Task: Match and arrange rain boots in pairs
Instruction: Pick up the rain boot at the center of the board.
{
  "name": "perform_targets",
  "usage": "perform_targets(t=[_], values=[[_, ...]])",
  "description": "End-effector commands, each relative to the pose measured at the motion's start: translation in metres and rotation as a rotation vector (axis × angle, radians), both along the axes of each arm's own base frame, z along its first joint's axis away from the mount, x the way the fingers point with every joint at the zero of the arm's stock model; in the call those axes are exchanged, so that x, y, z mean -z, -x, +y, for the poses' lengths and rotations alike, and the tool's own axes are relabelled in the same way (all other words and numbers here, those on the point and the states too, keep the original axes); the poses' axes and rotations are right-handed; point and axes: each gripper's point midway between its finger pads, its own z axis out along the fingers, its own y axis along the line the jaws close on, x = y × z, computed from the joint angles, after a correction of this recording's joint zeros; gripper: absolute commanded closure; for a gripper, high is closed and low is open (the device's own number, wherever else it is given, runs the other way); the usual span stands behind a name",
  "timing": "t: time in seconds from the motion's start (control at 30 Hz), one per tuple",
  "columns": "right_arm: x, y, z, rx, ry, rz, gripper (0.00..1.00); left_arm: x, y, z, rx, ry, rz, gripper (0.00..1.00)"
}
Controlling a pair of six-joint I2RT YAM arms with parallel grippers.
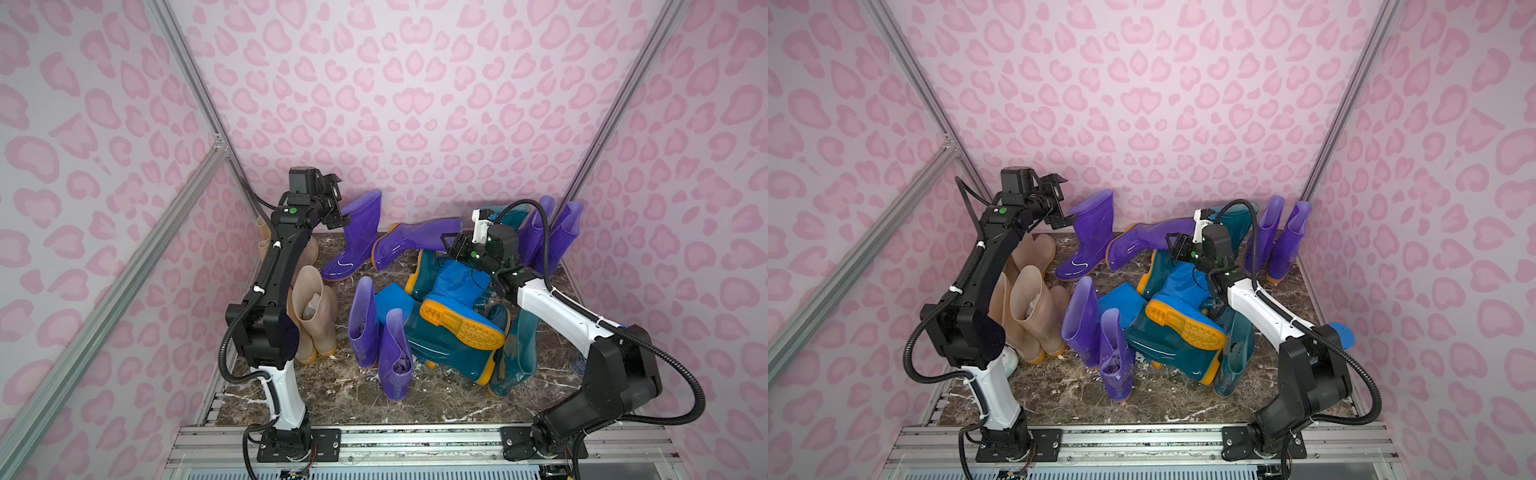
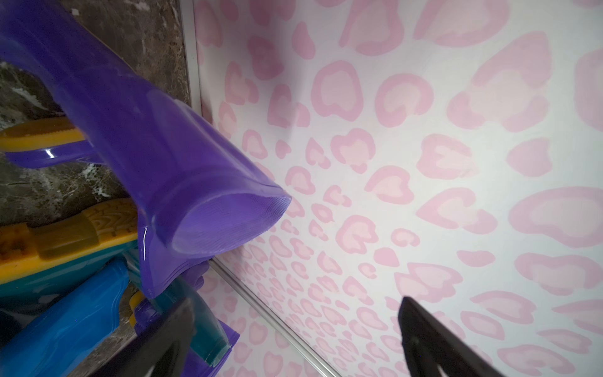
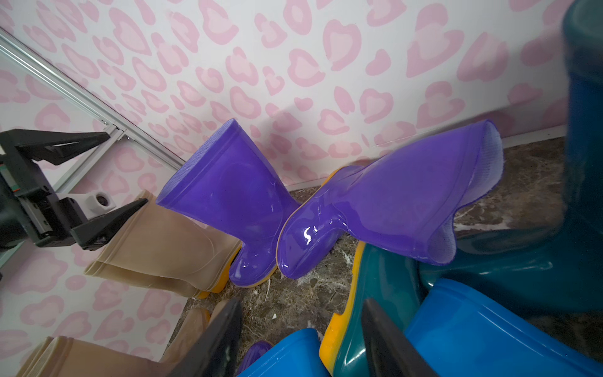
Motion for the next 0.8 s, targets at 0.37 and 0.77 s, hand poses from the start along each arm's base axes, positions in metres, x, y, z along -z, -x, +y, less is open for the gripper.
perform_targets(t=[0.37, 0.77], values=[[-0.004, -0.004, 0.007, 0.007, -0.005, -0.03, 0.39, 0.051, 0.002, -0.008, -0.048, 0.047, 0.17, 0.01], [0.004, -0.007, 0.001, 0.014, 0.043, -0.02, 0.39, 0.076, -0.029, 0.01, -0.08, 0.018, 0.179, 0.01]])
